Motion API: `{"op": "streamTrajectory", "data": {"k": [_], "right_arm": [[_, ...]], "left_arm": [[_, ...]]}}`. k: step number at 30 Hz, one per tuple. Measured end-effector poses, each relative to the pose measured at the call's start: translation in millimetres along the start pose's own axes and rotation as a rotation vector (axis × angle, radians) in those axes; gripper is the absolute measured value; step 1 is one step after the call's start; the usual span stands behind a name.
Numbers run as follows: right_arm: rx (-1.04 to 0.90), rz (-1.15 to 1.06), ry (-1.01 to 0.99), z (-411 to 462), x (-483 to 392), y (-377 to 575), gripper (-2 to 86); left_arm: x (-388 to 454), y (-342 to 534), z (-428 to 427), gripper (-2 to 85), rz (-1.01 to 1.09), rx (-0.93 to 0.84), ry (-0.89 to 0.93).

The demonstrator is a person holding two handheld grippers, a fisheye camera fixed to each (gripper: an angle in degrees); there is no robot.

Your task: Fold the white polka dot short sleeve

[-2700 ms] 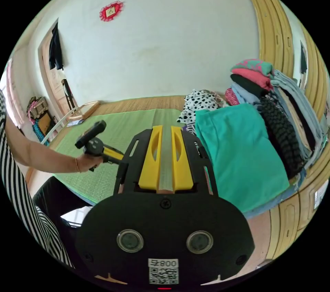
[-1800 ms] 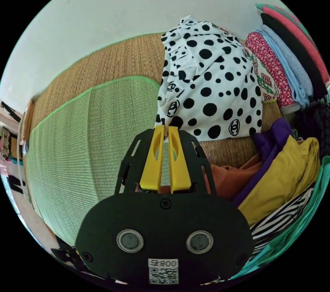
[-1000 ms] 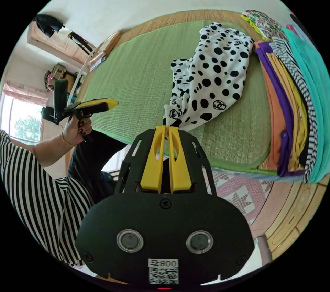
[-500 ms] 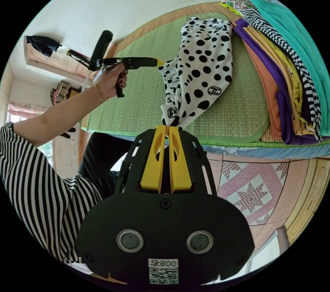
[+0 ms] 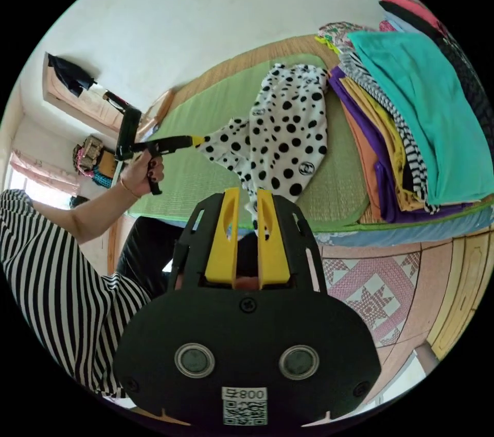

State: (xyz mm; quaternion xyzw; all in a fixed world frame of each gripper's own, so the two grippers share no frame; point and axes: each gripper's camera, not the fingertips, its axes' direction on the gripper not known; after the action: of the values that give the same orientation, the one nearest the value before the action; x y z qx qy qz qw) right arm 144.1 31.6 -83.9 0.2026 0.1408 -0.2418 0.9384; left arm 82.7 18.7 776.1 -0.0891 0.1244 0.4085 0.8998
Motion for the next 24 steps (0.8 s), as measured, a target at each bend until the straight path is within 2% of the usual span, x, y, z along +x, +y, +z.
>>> {"op": "streamTrajectory", "data": {"k": [4,7,12,15,19,24], "right_arm": [[0.01,-0.105,-0.136,7.5,-41.8,-25.5,7.4],[0.016,-0.079,-0.235,10.7,-49.2,-36.0,7.7],[-0.009,0.032,-0.228,5.6,-35.5,-40.5,7.7],[-0.053,0.043,-0.172,1.5,-34.5,-43.4,7.5],[-0.115,0.059,-0.209,0.1,-27.4,-51.7,5.1],[-0.124,0.064,-0.238,-17.7,-11.9,-56.1,2.8]], "left_arm": [[45.0,20.2,-21.8,1.5,0.033,0.017,0.051],[76.9,24.8,-32.0,1.4,0.091,0.01,0.014],[117.9,17.6,-40.9,1.5,0.191,-0.013,-0.019],[140.8,7.9,-42.6,1.6,0.248,-0.035,-0.033],[165.7,-7.6,-42.3,1.7,0.297,-0.077,-0.076],[160.9,-29.8,-61.2,1.9,0.231,-0.028,0.058]]}}
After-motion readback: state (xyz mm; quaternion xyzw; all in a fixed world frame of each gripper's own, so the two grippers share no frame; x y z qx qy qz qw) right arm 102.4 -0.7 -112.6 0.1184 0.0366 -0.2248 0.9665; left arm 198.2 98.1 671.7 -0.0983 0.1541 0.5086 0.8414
